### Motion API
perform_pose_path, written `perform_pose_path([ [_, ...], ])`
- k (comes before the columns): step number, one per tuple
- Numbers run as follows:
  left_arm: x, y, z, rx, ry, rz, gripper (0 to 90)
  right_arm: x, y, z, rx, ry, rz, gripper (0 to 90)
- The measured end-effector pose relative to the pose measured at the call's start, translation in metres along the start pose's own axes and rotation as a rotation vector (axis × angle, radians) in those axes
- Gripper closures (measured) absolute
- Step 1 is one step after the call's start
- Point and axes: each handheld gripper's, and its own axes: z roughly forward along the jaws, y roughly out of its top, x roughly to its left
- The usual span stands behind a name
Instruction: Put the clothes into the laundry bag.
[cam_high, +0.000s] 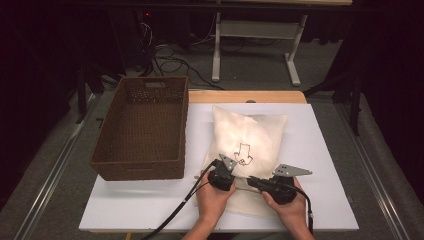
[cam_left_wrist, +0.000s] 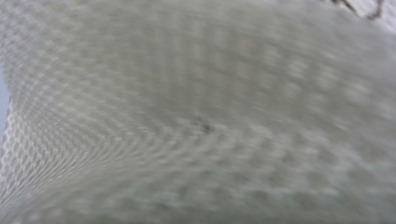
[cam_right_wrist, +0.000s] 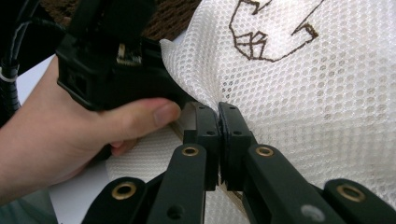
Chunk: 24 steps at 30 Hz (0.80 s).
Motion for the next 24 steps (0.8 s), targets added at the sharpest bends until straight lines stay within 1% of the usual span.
perform_pose_path([
  [1, 0.0, -0.001, -0.001, 0.0, -0.01, 0.014, 90.0, 0.0, 0.0, 0.0, 0.001, -0.006, 0.005, 88.6],
  [3, 0.003, -0.004, -0.007, 0.009, -0.056, 0.027, 89.9, -0.001, 0.0, 0.0, -0.002, -0.002, 0.008, 88.5],
  [4, 0.004, -0.005, -0.01, 0.01, -0.076, 0.033, 87.3, -0.001, 0.0, 0.0, -0.005, -0.001, 0.006, 88.5],
  [5, 0.006, -0.008, -0.017, 0.007, -0.109, 0.042, 84.5, -0.001, 0.0, 0.0, -0.007, -0.001, 0.008, 88.4],
  [6, 0.007, -0.011, -0.023, -0.001, -0.12, 0.05, 81.1, -0.002, 0.0, -0.001, -0.007, -0.001, 0.005, 88.1],
  [8, 0.014, -0.015, -0.038, -0.022, -0.162, 0.055, 76.2, -0.003, -0.001, 0.0, -0.005, 0.004, 0.001, 86.9],
  [9, 0.017, -0.017, -0.044, -0.029, -0.171, 0.053, 73.0, -0.003, -0.002, 0.0, -0.005, 0.005, 0.003, 85.7],
  [10, 0.023, -0.019, -0.054, -0.033, -0.178, 0.055, 70.9, -0.003, -0.002, 0.0, -0.011, 0.004, 0.005, 85.0],
  [11, 0.028, -0.021, -0.061, -0.039, -0.192, 0.057, 68.8, -0.004, -0.002, -0.001, -0.012, -0.005, 0.004, 83.7],
  [12, 0.033, -0.024, -0.068, -0.042, -0.192, 0.061, 65.6, -0.004, -0.002, -0.002, -0.014, -0.001, -0.001, 82.5],
  [13, 0.039, -0.026, -0.075, -0.045, -0.175, 0.066, 62.3, -0.004, -0.002, -0.003, -0.018, -0.001, -0.004, 80.5],
  [14, 0.046, -0.03, -0.082, -0.051, -0.161, 0.072, 60.8, -0.003, -0.002, -0.004, -0.019, -0.001, -0.007, 78.1],
  [15, 0.051, -0.032, -0.086, -0.06, -0.158, 0.073, 58.8, -0.003, -0.002, -0.005, -0.024, 0.003, -0.007, 73.1],
  [16, 0.061, -0.037, -0.093, -0.063, -0.142, 0.072, 56.1, -0.003, -0.002, -0.006, -0.023, 0.005, -0.012, 68.2],
  [17, 0.068, -0.041, -0.099, -0.06, -0.125, 0.066, 53.3, -0.001, -0.002, -0.008, -0.034, -0.003, -0.023, 60.8],
  [19, 0.082, -0.049, -0.107, -0.052, -0.121, 0.04, 50.6, 0.001, -0.001, -0.011, -0.061, -0.019, -0.046, 44.9],
  [20, 0.087, -0.053, -0.111, -0.048, -0.111, 0.037, 48.9, 0.002, 0.001, -0.012, -0.069, -0.038, -0.051, 38.9],
  [21, 0.093, -0.058, -0.114, -0.041, -0.102, 0.039, 46.9, 0.004, 0.003, -0.014, -0.059, -0.055, -0.046, 33.1],
  [22, 0.099, -0.063, -0.116, -0.034, -0.103, 0.026, 44.8, 0.006, 0.005, -0.016, -0.055, -0.08, -0.043, 25.5],
  [23, 0.103, -0.066, -0.117, -0.03, -0.106, 0.008, 43.1, 0.009, 0.009, -0.018, -0.052, -0.104, -0.043, 18.8],
  [24, 0.103, -0.066, -0.117, -0.03, -0.106, 0.008, 42.4, 0.011, 0.011, -0.018, -0.052, -0.112, -0.039, 15.1],
])
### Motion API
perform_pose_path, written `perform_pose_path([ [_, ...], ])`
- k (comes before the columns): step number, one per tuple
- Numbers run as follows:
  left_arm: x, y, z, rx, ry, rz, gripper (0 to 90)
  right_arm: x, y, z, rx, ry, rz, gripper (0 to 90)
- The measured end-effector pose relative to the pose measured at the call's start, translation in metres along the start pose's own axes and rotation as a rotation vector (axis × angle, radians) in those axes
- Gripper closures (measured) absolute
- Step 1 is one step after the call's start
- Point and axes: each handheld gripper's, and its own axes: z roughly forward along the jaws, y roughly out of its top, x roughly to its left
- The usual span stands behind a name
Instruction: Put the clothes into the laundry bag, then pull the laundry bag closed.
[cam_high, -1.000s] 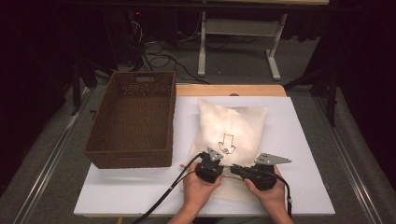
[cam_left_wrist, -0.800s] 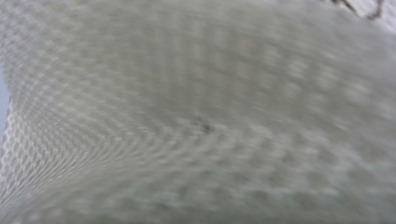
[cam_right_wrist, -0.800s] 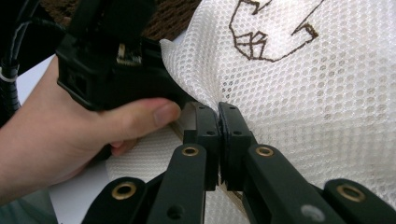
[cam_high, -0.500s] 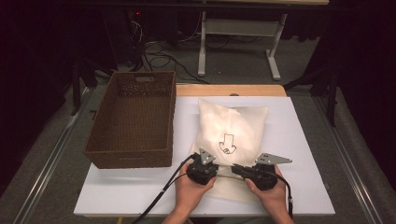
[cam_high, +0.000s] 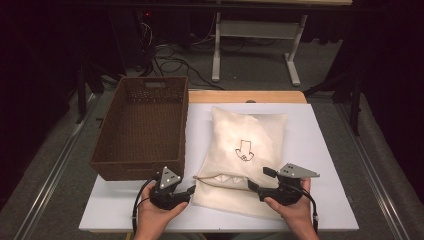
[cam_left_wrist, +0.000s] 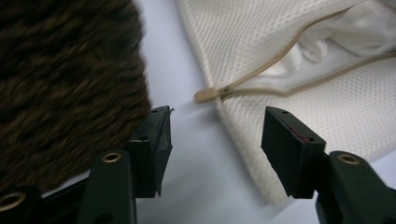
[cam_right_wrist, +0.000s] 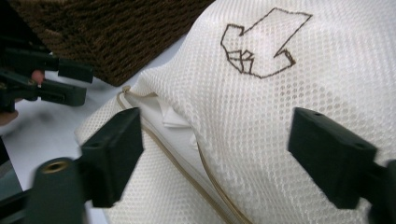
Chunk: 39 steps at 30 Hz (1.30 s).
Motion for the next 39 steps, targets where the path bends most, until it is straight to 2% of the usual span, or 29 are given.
perform_pose_path([
  [1, 0.004, -0.003, -0.002, -0.008, 0.001, -0.02, 42.2, 0.002, 0.002, -0.001, 0.0, -0.006, 0.001, 13.3],
  [3, 0.005, -0.003, -0.003, -0.008, -0.012, -0.032, 41.7, 0.008, 0.007, -0.002, -0.008, -0.004, -0.001, 9.1],
  [6, 0.004, -0.002, 0.0, 0.013, -0.017, -0.022, 41.1, 0.02, 0.015, -0.004, -0.021, 0.013, -0.014, 8.6],
  [8, 0.004, -0.004, 0.004, 0.036, -0.019, -0.032, 41.8, 0.027, 0.02, -0.002, -0.018, 0.026, -0.027, 9.6],
  [12, 0.005, -0.009, 0.008, 0.068, -0.028, -0.045, 42.9, 0.037, 0.026, 0.007, -0.022, 0.038, -0.03, 17.1],
  [13, 0.006, -0.01, 0.009, 0.075, -0.041, -0.05, 42.9, 0.039, 0.027, 0.011, -0.018, 0.047, -0.025, 22.3],
  [14, 0.006, -0.01, 0.009, 0.075, -0.041, -0.05, 43.0, 0.039, 0.027, 0.011, -0.018, 0.047, -0.025, 22.3],
  [15, 0.004, -0.012, 0.01, 0.091, -0.061, -0.05, 43.4, 0.044, 0.029, 0.021, -0.015, 0.065, -0.036, 31.2],
  [16, 0.003, -0.013, 0.012, 0.095, -0.063, -0.043, 43.6, 0.046, 0.029, 0.024, -0.01, 0.068, -0.038, 37.2],
  [17, 0.003, -0.013, 0.013, 0.094, -0.063, -0.038, 43.8, 0.048, 0.03, 0.029, -0.003, 0.09, -0.041, 43.6],
  [18, 0.002, -0.013, 0.014, 0.092, -0.065, -0.041, 43.8, 0.049, 0.03, 0.035, 0.003, 0.111, -0.042, 45.5],
  [20, 0.002, -0.012, 0.015, 0.095, -0.078, -0.048, 44.7, 0.054, 0.031, 0.048, 0.031, 0.106, -0.045, 53.8],
  [22, 0.002, -0.011, 0.016, 0.094, -0.089, -0.056, 45.4, 0.058, 0.033, 0.061, 0.061, 0.131, -0.058, 61.7],
  [23, 0.002, -0.011, 0.016, 0.094, -0.089, -0.056, 46.2, 0.058, 0.033, 0.061, 0.061, 0.131, -0.058, 61.7],
  [24, 0.001, -0.011, 0.016, 0.096, -0.095, -0.056, 47.1, 0.064, 0.036, 0.072, 0.088, 0.136, -0.071, 68.0],
  [25, -0.003, -0.01, 0.017, 0.098, -0.144, -0.058, 48.0, 0.067, 0.037, 0.08, 0.102, 0.15, -0.082, 70.1],
  [26, -0.003, -0.01, 0.017, 0.098, -0.144, -0.058, 48.6, 0.067, 0.037, 0.08, 0.102, 0.15, -0.082, 70.1],
  [27, -0.005, -0.009, 0.017, 0.098, -0.215, -0.06, 47.8, 0.071, 0.041, 0.092, 0.132, 0.177, -0.089, 73.5],
  [28, -0.006, -0.008, 0.017, 0.093, -0.25, -0.069, 47.6, 0.073, 0.042, 0.096, 0.145, 0.185, -0.093, 75.6],
  [31, -0.007, -0.007, 0.017, 0.09, -0.247, -0.071, 46.8, 0.079, 0.045, 0.107, 0.162, 0.166, -0.11, 78.5],
  [32, -0.007, -0.006, 0.019, 0.096, -0.233, -0.066, 46.8, 0.082, 0.047, 0.112, 0.177, 0.169, -0.114, 78.3],
  [33, -0.007, -0.006, 0.021, 0.111, -0.182, -0.053, 46.8, 0.084, 0.048, 0.117, 0.191, 0.163, -0.119, 78.2],
  [34, -0.008, -0.007, 0.022, 0.11, -0.162, -0.05, 47.6, 0.086, 0.049, 0.124, 0.212, 0.148, -0.116, 78.2],
  [36, -0.009, -0.007, 0.023, 0.109, -0.152, -0.073, 50.5, 0.085, 0.051, 0.135, 0.241, 0.147, -0.122, 77.5],
  [37, -0.01, -0.007, 0.022, 0.113, -0.142, -0.071, 55.4, 0.085, 0.051, 0.14, 0.257, 0.136, -0.125, 77.4],
  [39, -0.012, -0.007, 0.022, 0.133, -0.159, -0.071, 74.2, 0.085, 0.052, 0.149, 0.28, 0.141, -0.12, 74.6],
])
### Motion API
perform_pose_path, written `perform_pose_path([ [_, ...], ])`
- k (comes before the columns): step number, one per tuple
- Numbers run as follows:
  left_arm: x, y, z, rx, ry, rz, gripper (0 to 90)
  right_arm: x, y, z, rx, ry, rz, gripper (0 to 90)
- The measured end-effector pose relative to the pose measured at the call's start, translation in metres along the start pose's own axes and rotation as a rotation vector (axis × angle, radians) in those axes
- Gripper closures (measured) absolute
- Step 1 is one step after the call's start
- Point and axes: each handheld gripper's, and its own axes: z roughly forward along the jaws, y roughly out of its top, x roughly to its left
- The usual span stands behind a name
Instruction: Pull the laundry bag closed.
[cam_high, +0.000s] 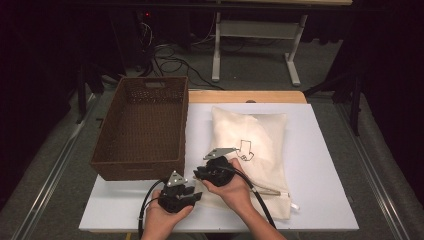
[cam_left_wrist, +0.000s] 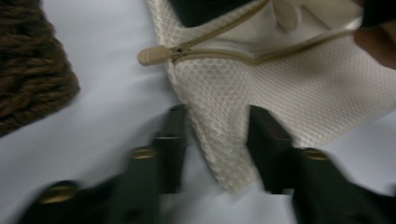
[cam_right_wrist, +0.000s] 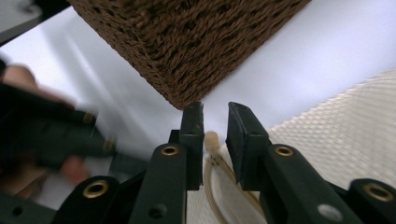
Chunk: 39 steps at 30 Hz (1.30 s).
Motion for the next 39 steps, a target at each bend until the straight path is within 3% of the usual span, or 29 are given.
perform_pose_path([
  [1, -0.001, -0.001, 0.0, -0.004, 0.001, 0.005, 82.8, 0.001, 0.002, 0.005, 0.017, -0.021, -0.001, 73.3],
  [3, -0.003, 0.0, -0.001, -0.014, 0.002, 0.008, 87.0, 0.002, 0.004, 0.011, 0.036, -0.03, -0.012, 72.2],
  [9, -0.009, -0.002, -0.007, -0.048, 0.008, 0.023, 87.8, 0.003, 0.008, 0.024, 0.128, -0.025, -0.017, 67.6],
  [12, -0.01, -0.003, -0.007, -0.053, 0.0, 0.018, 87.7, 0.003, 0.01, 0.027, 0.189, -0.025, 0.021, 76.9],
  [16, -0.009, -0.004, -0.01, -0.065, -0.005, 0.016, 87.7, 0.005, 0.008, 0.012, 0.138, 0.002, 0.008, 87.5],
  [20, -0.011, -0.003, -0.011, -0.07, -0.004, 0.023, 87.7, 0.002, 0.004, -0.001, 0.095, 0.033, 0.0, 89.4],
  [22, -0.012, -0.001, -0.011, -0.072, -0.002, 0.03, 87.7, 0.001, 0.005, -0.004, 0.084, 0.038, -0.008, 83.0],
  [24, -0.014, -0.001, -0.012, -0.072, 0.006, 0.046, 87.7, 0.004, 0.008, -0.001, 0.091, 0.029, -0.044, 66.9],
  [28, -0.017, -0.001, -0.012, -0.074, 0.01, 0.055, 87.7, 0.008, 0.011, 0.014, 0.171, -0.02, -0.07, 57.3],
  [30, -0.017, -0.001, -0.012, -0.072, 0.009, 0.06, 87.7, 0.011, 0.011, 0.02, 0.218, -0.048, -0.081, 67.4],
  [32, -0.017, -0.001, -0.012, -0.076, 0.005, 0.058, 87.7, 0.014, 0.012, 0.018, 0.215, -0.055, -0.085, 78.6],
  [37, -0.015, -0.001, -0.013, -0.079, -0.002, 0.052, 87.7, 0.011, 0.011, -0.004, 0.112, 0.005, -0.065, 87.4],
  [39, -0.015, -0.001, -0.013, -0.08, 0.0, 0.053, 87.6, 0.009, 0.01, -0.013, 0.097, 0.011, -0.067, 88.7],
])
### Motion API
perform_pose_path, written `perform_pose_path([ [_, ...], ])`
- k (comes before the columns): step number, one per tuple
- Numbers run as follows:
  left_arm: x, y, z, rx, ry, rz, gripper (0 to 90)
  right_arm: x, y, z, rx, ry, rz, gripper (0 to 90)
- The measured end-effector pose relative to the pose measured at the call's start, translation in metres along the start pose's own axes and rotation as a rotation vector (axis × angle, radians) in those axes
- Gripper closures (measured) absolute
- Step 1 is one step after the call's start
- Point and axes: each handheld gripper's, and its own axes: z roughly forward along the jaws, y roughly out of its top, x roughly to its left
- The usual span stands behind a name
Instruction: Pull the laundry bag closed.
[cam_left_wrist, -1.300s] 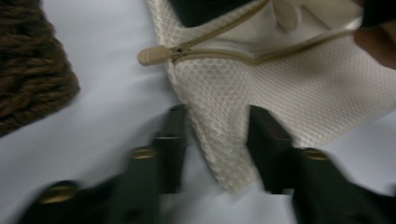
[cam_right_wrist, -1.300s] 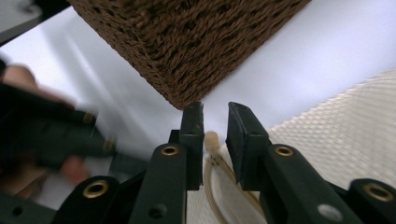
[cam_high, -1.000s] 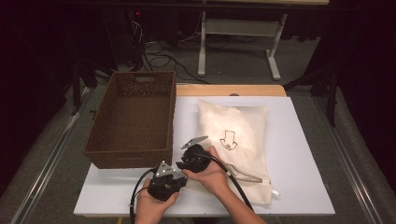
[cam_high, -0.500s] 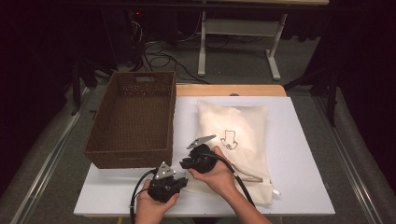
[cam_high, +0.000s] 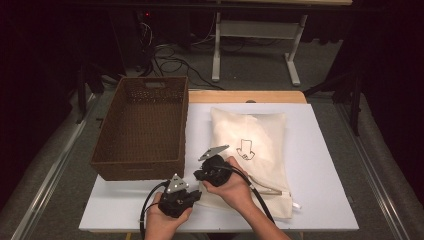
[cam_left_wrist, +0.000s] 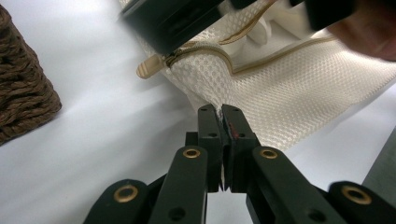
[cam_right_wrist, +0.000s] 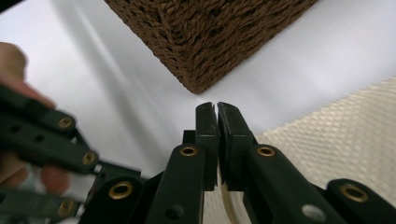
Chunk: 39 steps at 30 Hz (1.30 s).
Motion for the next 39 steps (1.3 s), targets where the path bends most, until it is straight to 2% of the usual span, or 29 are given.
perform_pose_path([
  [2, 0.0, 0.0, 0.0, 0.0, 0.0, 0.004, 87.6, -0.003, -0.003, -0.005, -0.013, 0.001, 0.004, 85.4],
  [4, -0.001, 0.0, 0.0, 0.004, 0.002, 0.009, 87.6, -0.005, -0.002, -0.005, -0.023, 0.002, 0.012, 74.1],
  [5, -0.002, 0.0, 0.0, 0.002, 0.003, 0.008, 87.6, -0.004, 0.0, -0.002, -0.015, -0.009, 0.014, 73.0],
  [7, -0.002, 0.0, -0.001, -0.005, 0.002, 0.009, 87.6, -0.002, 0.003, 0.005, 0.014, -0.013, -0.016, 69.0],
  [8, -0.003, 0.0, -0.001, -0.009, 0.002, 0.006, 87.6, 0.001, 0.005, 0.013, 0.039, -0.041, -0.041, 67.2],
  [10, -0.003, 0.0, -0.001, -0.01, -0.001, 0.004, 87.6, 0.003, 0.007, 0.021, 0.078, -0.064, -0.048, 62.6],
  [12, -0.003, -0.001, 0.0, -0.002, -0.003, 0.008, 87.5, 0.004, 0.006, 0.031, 0.122, -0.063, -0.067, 53.1],
  [13, -0.003, -0.001, 0.001, 0.0, -0.002, 0.01, 87.5, 0.006, 0.005, 0.034, 0.138, -0.071, -0.068, 51.5],
  [15, -0.003, -0.002, 0.001, -0.004, -0.004, 0.006, 87.6, 0.009, 0.004, 0.035, 0.143, -0.108, -0.094, 59.9],
  [17, -0.003, -0.001, 0.0, -0.006, -0.009, 0.007, 87.5, 0.007, 0.003, 0.031, 0.127, -0.115, -0.073, 74.3],
  [18, -0.002, -0.001, 0.0, -0.01, -0.008, 0.008, 87.6, 0.005, 0.002, 0.027, 0.105, -0.098, -0.042, 81.2],
  [21, -0.003, 0.0, -0.002, -0.009, -0.011, 0.019, 87.5, 0.001, -0.001, 0.014, 0.046, -0.059, -0.024, 81.5],
  [25, -0.003, 0.0, -0.001, -0.014, -0.019, 0.02, 87.5, -0.003, -0.007, -0.002, -0.014, -0.033, -0.019, 81.4],
  [27, -0.003, 0.0, -0.001, -0.018, -0.019, 0.015, 87.4, -0.003, -0.011, -0.009, -0.049, -0.018, 0.003, 81.4],
  [30, -0.001, 0.0, -0.002, -0.019, -0.026, 0.014, 87.3, -0.002, -0.02, -0.019, -0.077, -0.018, 0.045, 81.5],
  [32, -0.001, 0.0, -0.002, -0.024, -0.024, 0.013, 87.1, -0.003, -0.027, -0.022, -0.076, -0.019, 0.041, 84.4],
  [36, 0.0, -0.001, -0.002, -0.022, -0.027, 0.017, 87.0, -0.013, -0.045, -0.029, -0.081, 0.023, 0.129, 83.1],
  [38, 0.0, 0.0, -0.002, -0.024, -0.027, 0.019, 87.0, -0.015, -0.048, -0.034, -0.112, 0.033, 0.172, 79.4],
  [39, -0.001, 0.0, -0.002, -0.028, -0.029, 0.015, 87.0, -0.016, -0.048, -0.036, -0.131, 0.033, 0.177, 79.4],
])
